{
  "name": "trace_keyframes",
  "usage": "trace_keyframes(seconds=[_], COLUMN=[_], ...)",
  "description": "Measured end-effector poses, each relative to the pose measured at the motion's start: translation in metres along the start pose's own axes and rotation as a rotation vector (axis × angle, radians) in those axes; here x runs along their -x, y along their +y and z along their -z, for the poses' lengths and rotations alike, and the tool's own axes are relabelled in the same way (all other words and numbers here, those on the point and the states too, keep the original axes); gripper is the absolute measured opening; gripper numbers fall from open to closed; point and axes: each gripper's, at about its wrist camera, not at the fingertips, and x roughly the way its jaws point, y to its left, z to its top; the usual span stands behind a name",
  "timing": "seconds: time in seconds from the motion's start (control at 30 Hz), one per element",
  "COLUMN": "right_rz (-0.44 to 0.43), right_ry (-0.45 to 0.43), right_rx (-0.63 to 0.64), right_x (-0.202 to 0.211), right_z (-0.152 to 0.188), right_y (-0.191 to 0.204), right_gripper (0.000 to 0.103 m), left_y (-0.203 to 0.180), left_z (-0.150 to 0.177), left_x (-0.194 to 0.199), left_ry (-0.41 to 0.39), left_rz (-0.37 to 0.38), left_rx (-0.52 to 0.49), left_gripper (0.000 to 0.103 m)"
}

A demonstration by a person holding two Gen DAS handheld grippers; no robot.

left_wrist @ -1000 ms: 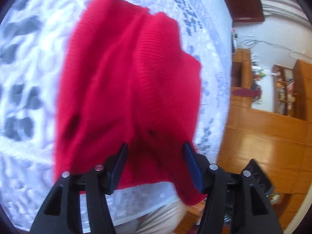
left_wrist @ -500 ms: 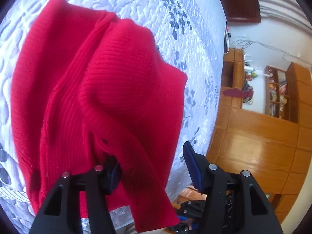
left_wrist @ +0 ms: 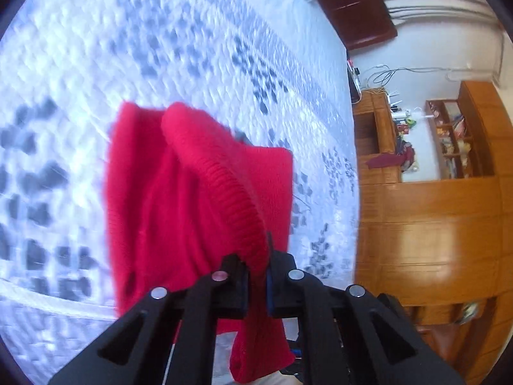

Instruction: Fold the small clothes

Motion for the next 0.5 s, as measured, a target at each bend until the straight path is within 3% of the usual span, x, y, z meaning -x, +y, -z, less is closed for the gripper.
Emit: trace_keyframes(seconds=[0.17,0.27,0.33,0.43,0.47,0.5], right_rz=[0.087,0.109,0.1,0.099,0.117,0.135], right_ry=[0.126,0.183,0.183,0.157,0.15,0.135], right_rx=[-0.039,-0.095,-0.113,-0.11,-0.099,-0.079], right_x=[-0.045,-0.062,-0.062,-0.041,-0.034,-0.021], right_z=[0.005,0.015,0.019,0.018,0.017,0.017], right_y=[-0.013,-0.029,-0.035,-0.036,-0.035,-0.031], right_gripper=[0.007,0.013,0.014,0.037,0.05,0.053], left_y=[0.057,0.086,0.088,0.077,0.073,0.065], left_z=[0.012,0.02,0.022,0.023,0.024,0.027], left_x=[-0.02,-0.042,-0.041,-0.027,-0.02,-0.009], left_ry=[0.047,0.088,0.073,0.064,0.058,0.05], left_rz=[-0.139,-0.133,-0.12,-0.146,-0.157,-0.176], left_rx=[0.063,0.109,0.109,0.055,0.042,0.013], left_gripper=[0.007,0.009,0.009,0.016,0.021,0.033])
